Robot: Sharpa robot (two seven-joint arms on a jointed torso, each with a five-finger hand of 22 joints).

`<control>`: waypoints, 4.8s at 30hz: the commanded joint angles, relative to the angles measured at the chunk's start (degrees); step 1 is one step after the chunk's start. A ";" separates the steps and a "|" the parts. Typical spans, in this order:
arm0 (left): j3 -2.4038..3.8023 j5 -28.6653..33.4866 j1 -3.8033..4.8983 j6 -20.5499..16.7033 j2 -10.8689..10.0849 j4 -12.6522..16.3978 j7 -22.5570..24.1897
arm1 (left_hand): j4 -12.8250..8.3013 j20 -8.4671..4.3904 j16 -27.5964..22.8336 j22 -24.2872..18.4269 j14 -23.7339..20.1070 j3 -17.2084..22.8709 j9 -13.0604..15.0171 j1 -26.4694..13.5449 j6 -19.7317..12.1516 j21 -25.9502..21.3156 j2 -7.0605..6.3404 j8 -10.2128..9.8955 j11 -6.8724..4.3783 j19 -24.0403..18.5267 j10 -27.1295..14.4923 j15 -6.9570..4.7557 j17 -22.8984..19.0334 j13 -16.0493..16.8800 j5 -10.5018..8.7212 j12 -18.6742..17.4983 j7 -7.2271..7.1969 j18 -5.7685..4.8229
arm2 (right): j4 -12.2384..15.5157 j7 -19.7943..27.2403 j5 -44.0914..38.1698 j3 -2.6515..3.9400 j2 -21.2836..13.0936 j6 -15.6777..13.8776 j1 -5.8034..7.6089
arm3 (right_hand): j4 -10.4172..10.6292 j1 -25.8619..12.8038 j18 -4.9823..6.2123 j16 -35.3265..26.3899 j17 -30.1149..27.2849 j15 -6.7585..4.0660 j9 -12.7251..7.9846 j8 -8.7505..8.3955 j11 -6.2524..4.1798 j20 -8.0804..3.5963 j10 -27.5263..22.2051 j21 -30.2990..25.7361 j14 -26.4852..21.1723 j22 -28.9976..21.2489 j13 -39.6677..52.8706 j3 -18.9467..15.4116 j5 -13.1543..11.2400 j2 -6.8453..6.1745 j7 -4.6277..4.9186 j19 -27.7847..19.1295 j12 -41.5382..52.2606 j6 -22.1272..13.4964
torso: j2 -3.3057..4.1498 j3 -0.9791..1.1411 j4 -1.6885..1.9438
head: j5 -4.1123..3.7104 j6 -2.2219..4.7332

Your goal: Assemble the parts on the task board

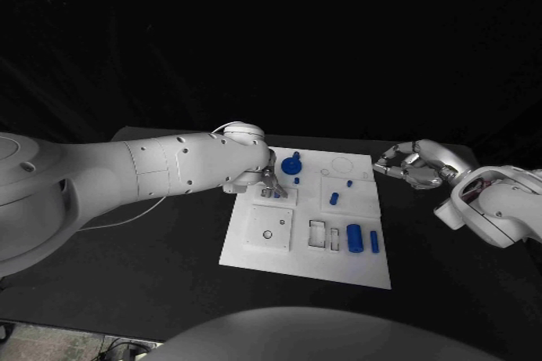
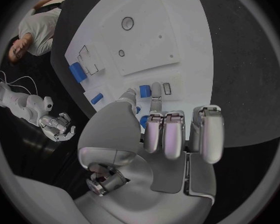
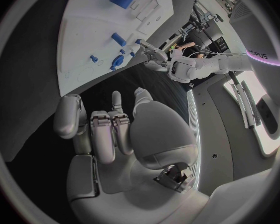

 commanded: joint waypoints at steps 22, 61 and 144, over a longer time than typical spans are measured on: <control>0.15 2.60 -0.70 -0.81 1.82 -2.35 1.32 | -0.31 0.27 0.14 13.59 6.03 2.77 1.84 3.86 -0.21 -0.33 -0.51 0.46 0.02 4.10 6.06 0.09 15.07 15.07 8.20 -0.20 -0.47 -0.08 | 0.12 -0.04 -0.18 0.00 0.02 0.88 -0.03 | -0.09 -0.16 0.91 0.20 15.09 0.07 -0.11 -0.01 -0.20 0.15 6.13 -0.19 5.88 8.56 14.94 -0.03 0.43 0.45 0.01 0.21 -0.23 0.26 | -0.02 0.02 0.01 | -0.09 0.00; 0.36 3.69 -1.11 -1.78 2.42 -3.01 3.69 | -4.52 -1.67 0.14 13.87 6.03 25.78 16.43 11.37 -0.46 -0.51 -7.15 11.91 -2.28 4.24 6.06 -1.85 15.07 15.07 15.23 -0.20 -2.96 -0.09 | -0.16 -0.27 -0.17 0.00 0.10 1.03 -0.03 | -0.08 -0.16 0.98 0.20 15.09 0.09 -0.15 -0.05 -0.19 0.17 6.13 -0.50 5.88 8.47 14.94 0.02 0.69 0.63 0.02 -0.02 -0.23 0.31 | -0.04 0.02 0.01 | -0.10 0.00; 1.42 3.07 -0.31 8.38 5.50 -8.81 2.56 | -10.29 -1.46 0.14 13.70 6.03 32.80 20.58 9.71 -2.79 -1.43 -5.09 13.40 -1.71 3.75 6.06 -1.50 15.07 15.07 13.31 -0.20 -2.22 0.10 | -0.40 -0.09 0.12 0.01 0.57 1.12 -0.04 | -0.08 -0.19 1.09 0.20 15.09 0.12 -0.32 -0.41 -0.16 0.21 6.13 -1.01 5.88 8.33 14.94 0.01 0.83 0.78 0.11 -0.40 -0.23 -0.19 | 0.03 -0.01 -0.04 | 0.64 0.00</control>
